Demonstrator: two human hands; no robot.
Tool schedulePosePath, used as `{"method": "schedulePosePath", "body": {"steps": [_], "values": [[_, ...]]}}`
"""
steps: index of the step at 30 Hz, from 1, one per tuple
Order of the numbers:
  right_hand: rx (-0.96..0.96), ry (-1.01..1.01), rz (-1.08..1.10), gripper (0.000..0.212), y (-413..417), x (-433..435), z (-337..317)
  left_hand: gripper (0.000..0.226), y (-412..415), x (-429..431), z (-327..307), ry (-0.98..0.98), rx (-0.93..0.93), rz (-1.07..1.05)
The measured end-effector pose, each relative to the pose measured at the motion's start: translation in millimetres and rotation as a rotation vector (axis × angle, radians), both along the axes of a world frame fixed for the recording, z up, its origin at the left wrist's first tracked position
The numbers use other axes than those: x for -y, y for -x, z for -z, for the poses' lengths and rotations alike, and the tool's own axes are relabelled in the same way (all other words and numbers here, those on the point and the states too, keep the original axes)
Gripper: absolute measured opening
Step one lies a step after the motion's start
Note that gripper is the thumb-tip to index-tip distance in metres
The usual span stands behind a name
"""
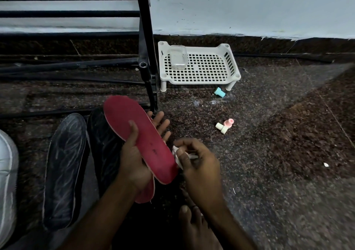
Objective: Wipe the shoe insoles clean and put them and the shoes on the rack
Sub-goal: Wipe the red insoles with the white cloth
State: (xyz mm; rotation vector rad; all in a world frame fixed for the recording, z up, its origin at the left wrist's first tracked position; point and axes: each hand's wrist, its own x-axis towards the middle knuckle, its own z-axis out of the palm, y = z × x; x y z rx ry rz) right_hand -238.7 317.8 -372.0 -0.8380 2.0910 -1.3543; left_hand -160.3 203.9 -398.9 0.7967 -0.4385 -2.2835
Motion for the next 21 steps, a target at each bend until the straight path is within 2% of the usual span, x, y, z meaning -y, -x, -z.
{"method": "schedulePosePath", "body": {"steps": [3,5,8,10,12,14,16,17,19,20,21], "values": [[0.095,-0.133,-0.048,0.006,4,-5,16,0.058,-1,-3,0,0.018,0.026,-0.022],[0.164,-0.193,-0.135,0.011,7,-8,20,0.061,-4,-5,3,0.012,0.022,-0.045],[0.438,-0.136,-0.249,0.007,15,-11,19,0.059,-9,-9,5,0.032,0.095,-0.009],[0.485,-0.086,-0.269,0.006,27,-11,19,0.057,-13,-9,7,0.079,0.243,-0.026],[0.445,-0.085,-0.313,0.006,41,-11,17,0.062,-24,-4,12,0.258,0.484,-0.146],[0.349,-0.117,-0.384,0.007,56,-9,13,0.085,-41,4,15,0.610,0.799,-0.279],[0.246,-0.169,-0.456,0.006,70,-8,9,0.098,-50,13,11,0.981,1.020,-0.308],[0.215,-0.186,-0.486,0.006,76,-6,6,0.095,-50,16,6,1.173,1.085,-0.243],[0.165,-0.208,-0.565,0.007,85,0,-1,0.073,-45,24,-7,1.499,1.047,0.121],[0.156,-0.211,-0.605,0.007,88,3,-4,0.057,-41,26,-11,1.537,0.954,0.384],[0.157,-0.203,-0.638,0.008,91,7,-6,0.040,-38,27,-15,1.472,0.842,0.624]]}}
